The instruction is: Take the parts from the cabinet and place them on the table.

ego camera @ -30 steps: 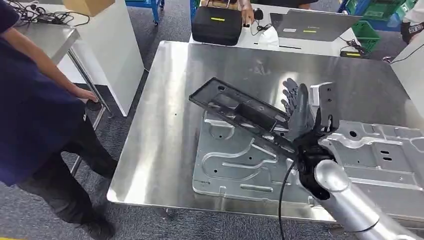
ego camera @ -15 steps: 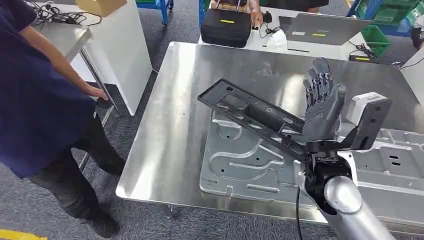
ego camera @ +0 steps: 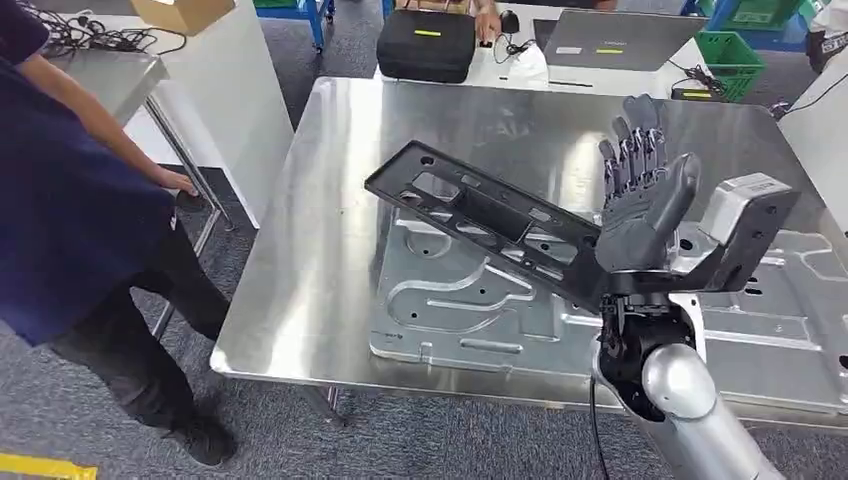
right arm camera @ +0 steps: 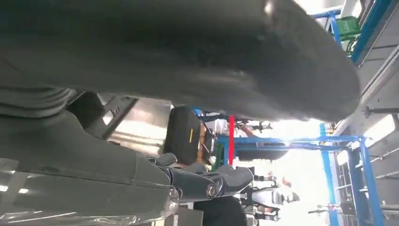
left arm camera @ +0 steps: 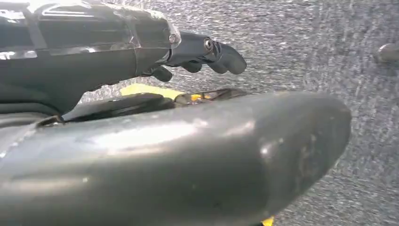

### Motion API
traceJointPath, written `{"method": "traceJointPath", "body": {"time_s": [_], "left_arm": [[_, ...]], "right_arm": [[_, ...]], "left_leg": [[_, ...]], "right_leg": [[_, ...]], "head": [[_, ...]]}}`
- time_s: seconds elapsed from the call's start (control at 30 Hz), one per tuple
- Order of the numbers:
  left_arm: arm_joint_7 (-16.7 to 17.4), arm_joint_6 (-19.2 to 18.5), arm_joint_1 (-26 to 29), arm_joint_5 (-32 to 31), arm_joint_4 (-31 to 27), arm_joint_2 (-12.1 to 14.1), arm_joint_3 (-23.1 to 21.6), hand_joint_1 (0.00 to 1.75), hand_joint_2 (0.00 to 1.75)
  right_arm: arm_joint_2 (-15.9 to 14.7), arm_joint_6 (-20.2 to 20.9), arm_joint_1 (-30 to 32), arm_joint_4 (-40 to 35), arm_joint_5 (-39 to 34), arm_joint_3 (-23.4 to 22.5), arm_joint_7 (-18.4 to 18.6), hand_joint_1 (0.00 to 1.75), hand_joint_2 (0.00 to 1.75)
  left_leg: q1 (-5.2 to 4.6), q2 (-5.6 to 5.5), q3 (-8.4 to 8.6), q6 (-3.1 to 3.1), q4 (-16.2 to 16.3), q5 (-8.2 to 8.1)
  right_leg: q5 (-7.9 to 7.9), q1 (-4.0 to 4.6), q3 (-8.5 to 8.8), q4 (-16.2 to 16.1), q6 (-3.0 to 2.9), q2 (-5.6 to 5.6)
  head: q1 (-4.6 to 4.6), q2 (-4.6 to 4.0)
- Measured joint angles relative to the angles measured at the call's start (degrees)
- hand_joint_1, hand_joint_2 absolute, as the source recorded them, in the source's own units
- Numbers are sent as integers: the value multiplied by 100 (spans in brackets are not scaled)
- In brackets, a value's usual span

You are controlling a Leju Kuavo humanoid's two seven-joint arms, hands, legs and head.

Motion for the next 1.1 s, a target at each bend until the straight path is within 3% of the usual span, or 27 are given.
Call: {"method": "traceJointPath", "body": {"time_s": [0.03,0.07,0.1,0.17,0.2,0.23,0.27,0.33,0.37,0.4,0.47,0.5,0.53,0.57,0.6,0.63,0.7,0.73,0.8,0.87,0.9,0.97,1.0,1.03,1.07,1.1], "left_arm": [[0,0,-6,0,0,2,0,0,0],[0,0,-16,4,0,2,2,0,0],[-4,0,-16,9,0,2,2,0,0],[-4,0,-9,22,0,4,2,0,0],[-2,0,-2,26,2,4,2,0,0],[-2,0,-14,28,2,7,2,0,0],[2,0,-14,33,2,9,2,0,0],[2,0,-11,35,2,9,2,0,0],[4,0,-9,39,2,11,2,0,0],[7,0,-7,42,2,11,2,0,0],[11,0,-6,48,2,11,2,0,0],[11,-2,-7,48,2,11,2,0,0],[11,-2,-9,50,0,9,2,0,0],[11,-2,-15,50,-2,-11,2,0,0],[11,-2,-16,50,-2,-11,2,0,0],[11,-4,-16,50,-2,-22,2,0,0],[11,-11,-1,57,0,-20,2,0,0],[11,-11,-9,57,2,-13,2,0,0],[13,-15,-7,61,2,-13,2,0,0],[13,-20,-7,63,2,-4,2,0,0],[13,-20,-7,63,2,-2,2,0,0],[13,-20,-7,66,2,4,2,0,0],[11,-20,-8,66,2,4,2,0,0],[11,-20,-12,64,2,7,2,0,0],[7,-22,-21,63,-2,4,2,0,0],[0,-24,-28,64,-2,9,2,0,0]], "right_arm": [[9,0,-4,-11,-2,-11,0,0,0],[15,0,1,-35,0,-42,-22,0,0],[20,0,0,-48,0,-42,-39,0,0],[33,0,13,-61,2,-74,-59,0,0],[42,0,42,-61,5,-85,-72,0,0],[44,0,65,-61,7,-92,-83,0,0],[46,0,85,-61,5,-103,-92,0,0],[46,-2,94,-61,29,-136,-101,0,0],[48,-2,108,-61,72,-138,-103,0,0],[55,-2,129,-59,96,-140,-103,0,0],[70,-2,162,-59,147,-149,-103,0,0],[74,0,164,-59,184,-160,-101,0,0],[74,0,162,-66,217,-173,-101,0,0],[72,0,161,-85,247,-188,-98,0,0],[72,0,160,-109,263,-201,-98,0,0],[77,0,170,-116,262,-219,-98,0,0],[74,0,185,-125,265,-230,-94,0,0],[81,0,180,-123,267,-225,-96,0,0],[88,0,190,-127,267,-227,-92,0,0],[96,0,204,-125,265,-225,-92,0,0],[96,0,204,-125,267,-225,-92,0,0],[101,0,218,-125,278,-225,-90,0,0],[103,0,225,-125,300,-227,-90,0,0],[105,0,230,-125,313,-230,-83,0,0],[107,0,234,-129,317,-238,-79,0,0],[107,0,250,-144,332,-263,-77,0,0]], "left_leg": [[16,17,351,5,-518,27],[-16,9,484,36,-749,-86],[-17,-10,430,107,-713,-36],[-41,-23,377,172,-717,-1],[-34,-22,329,248,-746,62],[-22,-16,275,306,-751,123],[-27,-20,201,348,-751,174],[-61,-24,47,399,-746,292],[-84,-27,-31,412,-740,351],[-104,-28,-107,420,-737,408],[-140,-31,-239,426,-734,512],[-160,-32,-287,420,-734,562],[-167,-32,-318,411,-737,608],[-187,-32,-348,388,-730,646],[-188,-15,-375,365,-732,712],[-174,-10,-402,336,-742,768],[-157,1,-411,269,-797,882],[-150,-12,-465,255,-741,809],[-130,-18,-638,170,-272,112],[-79,-20,-805,91,557,-425],[-58,-20,-828,61,868,-442],[-12,-16,-627,14,868,-47],[12,-12,-342,-8,562,184],[38,-2,7,-29,134,241],[62,0,394,-56,-387,9],[17,-31,627,16,-771,-162]], "right_leg": [[11,6,-32,51,22,-2],[22,34,-89,84,56,0],[58,33,-90,84,98,-5],[134,10,-99,69,169,-3],[157,-1,-138,62,206,0],[4,-9,-188,126,236,18],[-291,-5,-276,340,249,30],[-952,-1,-496,1198,259,47],[-1134,1,-550,1575,247,53],[-1147,5,-528,1770,227,58],[-810,38,-217,1508,158,59],[-576,74,109,1044,100,68],[-463,122,476,511,18,83],[-540,183,769,40,-59,91],[-571,164,860,-191,-64,83],[-560,188,826,-194,-65,90],[-451,212,767,-226,-124,82],[-334,149,742,-310,-136,25],[-190,145,576,-320,-193,25],[-60,145,402,-296,-183,13],[5,142,299,-269,-171,8],[99,123,79,-179,-126,-4],[138,107,-38,-113,-96,-5],[165,95,-131,-44,-63,-4],[175,110,-201,41,-39,-3],[191,111,-244,113,-3,-3]], "head": [[-5,0],[-22,0],[4,2],[26,2],[26,0],[15,0],[57,0],[118,0],[159,0],[190,0],[234,0],[245,0],[251,0],[240,0],[238,0],[223,0],[247,0],[253,0],[140,0],[94,0],[81,0],[35,0],[22,0],[13,0],[4,0],[4,0]]}}
